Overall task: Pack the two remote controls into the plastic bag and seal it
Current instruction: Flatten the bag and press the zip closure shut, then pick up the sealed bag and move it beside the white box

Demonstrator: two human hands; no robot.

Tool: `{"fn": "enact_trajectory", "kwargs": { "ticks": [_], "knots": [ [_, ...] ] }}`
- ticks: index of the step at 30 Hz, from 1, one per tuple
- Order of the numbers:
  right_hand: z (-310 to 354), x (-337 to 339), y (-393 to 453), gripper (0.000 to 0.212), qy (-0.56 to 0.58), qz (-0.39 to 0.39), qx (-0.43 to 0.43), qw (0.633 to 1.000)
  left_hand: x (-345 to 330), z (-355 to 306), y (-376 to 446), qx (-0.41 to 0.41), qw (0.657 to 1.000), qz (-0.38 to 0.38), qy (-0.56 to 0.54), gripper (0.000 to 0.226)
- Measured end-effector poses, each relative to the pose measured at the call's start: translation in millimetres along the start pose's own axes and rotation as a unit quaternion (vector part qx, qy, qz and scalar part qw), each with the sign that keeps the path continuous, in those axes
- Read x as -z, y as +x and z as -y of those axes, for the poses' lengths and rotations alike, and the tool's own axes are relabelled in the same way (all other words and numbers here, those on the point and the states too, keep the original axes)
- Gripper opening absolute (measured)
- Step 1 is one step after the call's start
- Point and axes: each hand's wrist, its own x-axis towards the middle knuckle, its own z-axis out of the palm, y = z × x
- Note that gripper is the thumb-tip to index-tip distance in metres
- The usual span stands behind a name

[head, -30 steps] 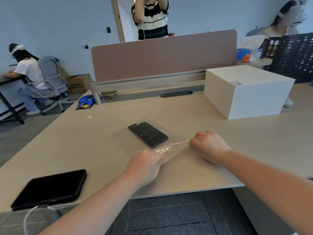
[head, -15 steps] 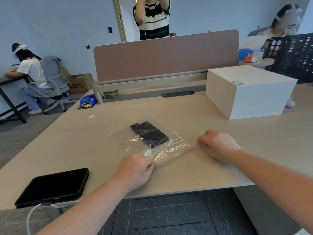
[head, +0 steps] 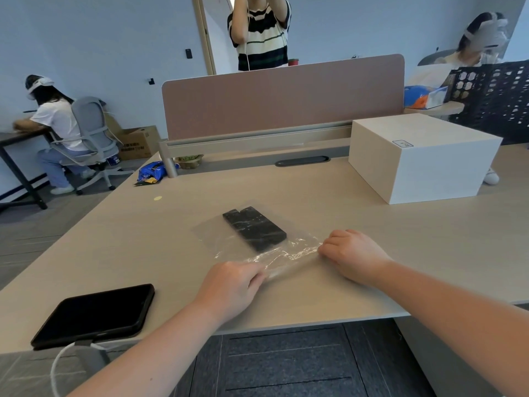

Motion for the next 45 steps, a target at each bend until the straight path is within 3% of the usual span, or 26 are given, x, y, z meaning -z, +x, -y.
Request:
{"fn": "enact_trajectory", "kwargs": {
  "ticks": [2,7,12,17,19,23,28,33,36,38,42,45],
  "knots": [
    [-1,-3,-4,0.007,0.02,-0.013,-0.029,0.999,3,1,-2,-0.001,1.0,-0.013,0.0,0.051],
    [-9,-9,-8,0.005,0.04,-0.009,-0.089,0.995,8,4,-7,-0.001,1.0,-0.028,0.014,0.037],
    [-5,-3,-10,0.01,0.048,-0.004,-0.1,0.994,9,5,-10,-0.002,0.999,-0.013,0.029,0.045],
    [-6,16,-12,0.048,0.104,0.032,-0.133,0.985,21,2,-17,-0.038,0.999,-0.02,0.012,0.053],
    [-10,22,-8,0.055,0.128,0.053,-0.196,0.971,27,7,-19,-0.041,0.998,-0.033,-0.017,0.058],
    [-13,28,17,0.045,0.243,0.037,-0.328,0.912,32,24,-19,0.046,0.995,-0.091,-0.013,0.05],
    [-10,18,82,0.029,0.35,0.063,-0.356,0.864,27,54,-8,0.2,0.976,-0.082,0.001,0.048],
    [1,-6,151,0.051,0.364,0.112,-0.356,0.853,21,83,4,0.277,0.955,-0.105,0.006,0.04],
    [6,-24,180,0.052,0.364,0.151,-0.359,0.846,19,94,13,0.297,0.95,-0.097,0.013,0.04],
    [8,-35,193,0.039,0.38,0.159,-0.362,0.836,17,99,21,0.306,0.948,-0.092,0.014,0.04],
    [2,-46,200,0.011,0.444,0.107,-0.388,0.8,9,109,39,0.312,0.946,-0.079,0.029,0.041],
    [-11,-49,190,0.019,0.471,0.056,-0.406,0.781,-1,112,55,0.314,0.947,-0.058,0.038,0.041]
  ]
}}
